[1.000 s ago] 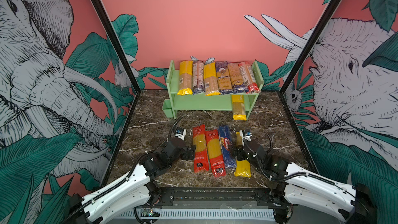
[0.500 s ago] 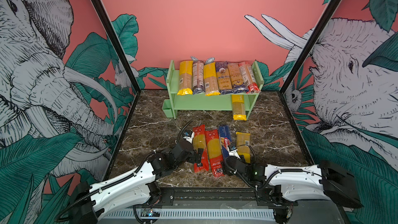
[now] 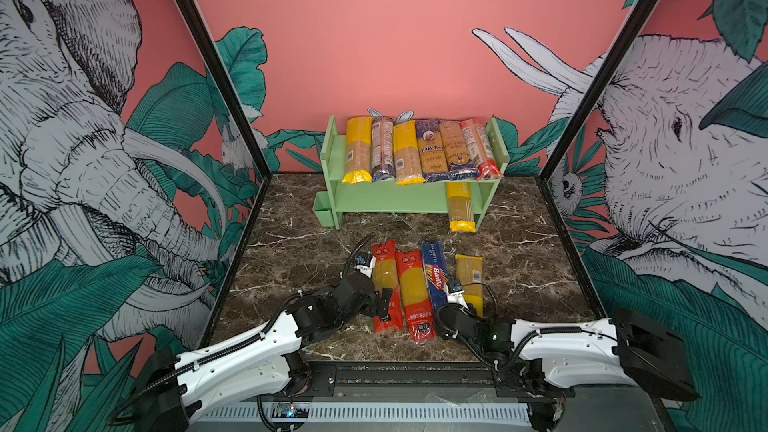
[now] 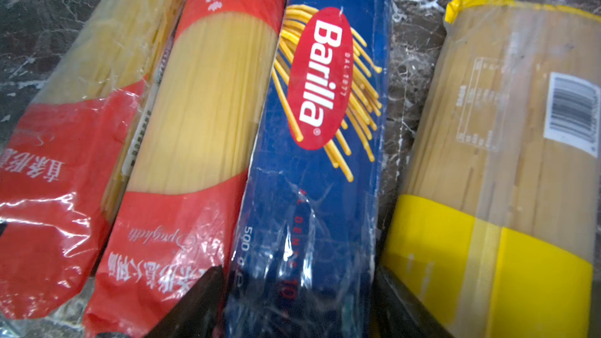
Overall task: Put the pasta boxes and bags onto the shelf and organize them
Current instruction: 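Lower the right gripper onto the blue Barilla box and close on it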
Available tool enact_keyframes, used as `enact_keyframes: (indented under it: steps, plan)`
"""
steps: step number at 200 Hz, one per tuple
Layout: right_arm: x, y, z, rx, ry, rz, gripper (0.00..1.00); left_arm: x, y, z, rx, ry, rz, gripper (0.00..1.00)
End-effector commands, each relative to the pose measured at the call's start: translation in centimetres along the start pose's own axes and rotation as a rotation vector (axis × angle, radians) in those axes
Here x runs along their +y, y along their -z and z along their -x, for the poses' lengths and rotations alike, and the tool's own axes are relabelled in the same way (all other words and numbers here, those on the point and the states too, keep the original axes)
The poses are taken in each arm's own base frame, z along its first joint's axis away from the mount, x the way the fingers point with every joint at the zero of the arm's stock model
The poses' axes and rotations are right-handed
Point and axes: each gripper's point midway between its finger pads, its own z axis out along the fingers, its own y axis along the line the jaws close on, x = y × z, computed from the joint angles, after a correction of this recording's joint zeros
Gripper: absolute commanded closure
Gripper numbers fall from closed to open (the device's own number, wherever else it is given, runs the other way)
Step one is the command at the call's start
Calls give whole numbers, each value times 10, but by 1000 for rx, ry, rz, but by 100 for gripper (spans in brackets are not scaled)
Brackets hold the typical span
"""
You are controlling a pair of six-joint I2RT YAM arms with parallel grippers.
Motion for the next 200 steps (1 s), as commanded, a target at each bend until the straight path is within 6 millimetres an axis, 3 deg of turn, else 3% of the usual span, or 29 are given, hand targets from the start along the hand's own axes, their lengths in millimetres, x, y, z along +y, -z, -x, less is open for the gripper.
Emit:
enact_keyframes:
  steps: [1, 42, 77, 105, 162, 200]
  plan:
    - [-8, -4, -11, 20, -4, -27, 29, -1, -1, 4, -20, 15, 3, 1]
    - [3, -17, -20, 61, 18, -20, 18, -2, 0, 6, -20, 8, 10, 1]
    - [5, -29, -36, 114, 13, -39, 22, 2, 4, 9, -26, 3, 26, 1]
    - [0, -29, -43, 127, -1, -42, 35, 6, 11, 12, -43, 0, 40, 1]
    - [-16, -21, -49, 132, 25, -88, 72, 11, 22, 21, -69, -17, 65, 1]
    - [-14, -12, -35, 74, 20, -54, 82, 14, 30, 27, -90, -22, 72, 1]
